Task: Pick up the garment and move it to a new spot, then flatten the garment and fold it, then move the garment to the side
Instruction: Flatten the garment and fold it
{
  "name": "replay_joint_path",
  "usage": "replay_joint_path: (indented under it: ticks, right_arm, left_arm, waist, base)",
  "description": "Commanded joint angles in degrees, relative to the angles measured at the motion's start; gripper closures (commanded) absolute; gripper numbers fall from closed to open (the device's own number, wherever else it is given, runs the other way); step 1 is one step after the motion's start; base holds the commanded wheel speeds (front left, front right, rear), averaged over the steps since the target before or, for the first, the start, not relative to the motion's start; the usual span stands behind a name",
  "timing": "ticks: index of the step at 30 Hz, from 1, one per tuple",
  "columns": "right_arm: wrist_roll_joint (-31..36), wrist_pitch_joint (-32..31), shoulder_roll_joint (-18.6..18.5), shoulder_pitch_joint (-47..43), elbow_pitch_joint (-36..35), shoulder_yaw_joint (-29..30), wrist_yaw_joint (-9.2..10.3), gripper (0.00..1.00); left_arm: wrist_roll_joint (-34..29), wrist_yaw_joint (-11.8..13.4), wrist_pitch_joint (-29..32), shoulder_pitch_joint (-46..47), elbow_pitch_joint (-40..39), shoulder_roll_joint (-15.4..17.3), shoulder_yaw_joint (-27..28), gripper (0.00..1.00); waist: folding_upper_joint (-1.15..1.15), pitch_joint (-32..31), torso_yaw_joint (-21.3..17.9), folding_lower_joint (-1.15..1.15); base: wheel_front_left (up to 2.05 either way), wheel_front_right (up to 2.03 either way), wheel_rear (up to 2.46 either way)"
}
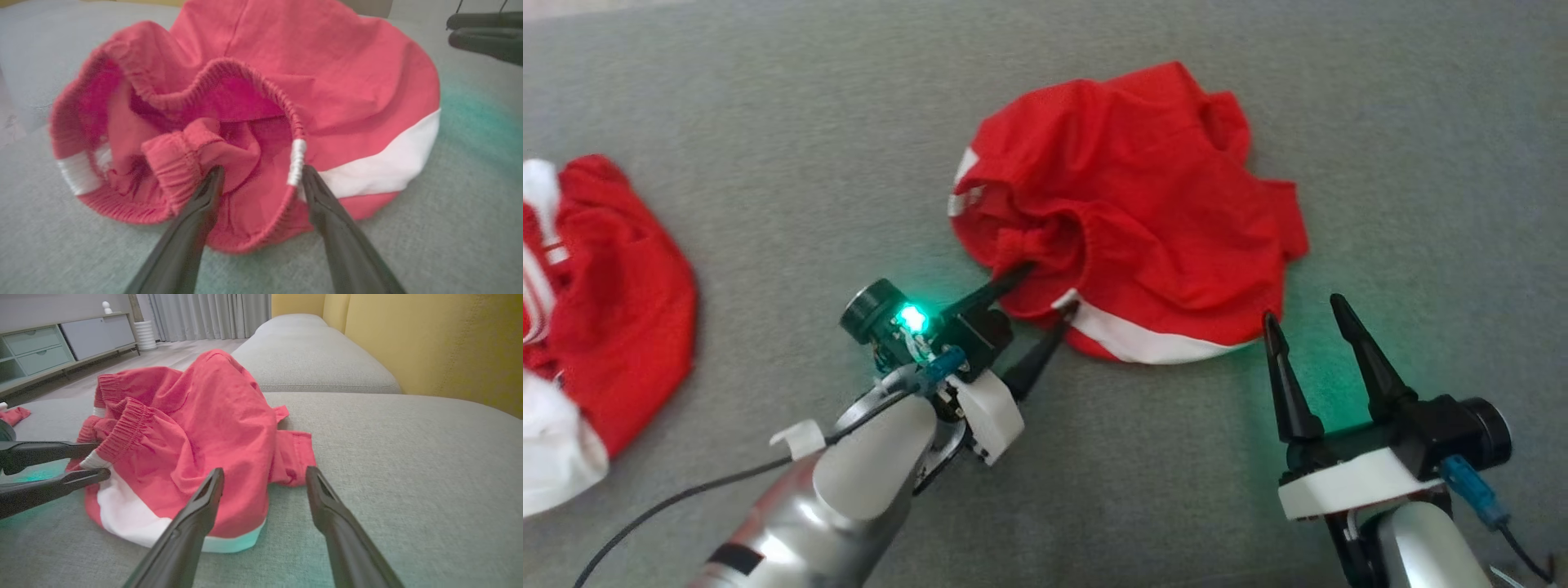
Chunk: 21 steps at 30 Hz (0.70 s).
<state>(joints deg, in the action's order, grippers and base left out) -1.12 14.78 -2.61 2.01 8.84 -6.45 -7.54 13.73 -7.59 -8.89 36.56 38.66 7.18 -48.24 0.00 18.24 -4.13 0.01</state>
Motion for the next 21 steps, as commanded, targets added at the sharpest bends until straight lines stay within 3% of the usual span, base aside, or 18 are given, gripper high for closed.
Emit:
replay_joint_path:
  ticks: [1, 2, 7, 14, 21]
  right_arm:
    - [-0.4, 0.2, -0.4, 1.3, -1.4, -1.4, 0.05, 0.00]
    - [-0.4, 0.2, -0.3, 1.4, -1.4, -1.4, 0.05, 0.00]
    - [-0.9, 0.2, -0.3, 1.4, -0.8, -1.6, 0.05, 0.00]
    - [-3.2, 0.2, -0.3, 0.3, -0.5, -3.1, 0.05, 0.00]
    - [-4.1, 0.2, -0.3, -2.2, -0.2, -4.0, 0.05, 0.00]
  left_arm:
    - [0.4, 0.1, 0.2, 1.9, -0.9, 0.8, 0.6, 0.58]
    - [0.8, 0.1, 0.2, 2.2, -0.5, 0.9, -0.1, 1.00]
    - [6.0, 0.1, -0.4, 3.8, -1.5, 1.7, -5.6, 1.00]
    - [16.1, 0.1, 0.1, 13.3, -10.9, 3.2, -12.4, 1.00]
    - [26.6, 0.1, 1.5, 29.1, -16.8, 5.1, -12.8, 1.00]
  waist:
    - [0.00, 0.4, -1.2, -0.01]
    - [0.00, 0.4, -1.6, -0.01]
    - [0.00, -0.9, -3.7, -0.01]
    - [0.00, -4.7, -7.1, -0.01]
    - [0.00, -9.0, -9.7, -0.01]
  base:
    - [0.00, 0.00, 0.00]
    - [0.00, 0.00, 0.00]
    - [0.00, 0.00, 0.00]
    - [0.00, 0.00, 0.00]
    - [0.00, 0.00, 0.00]
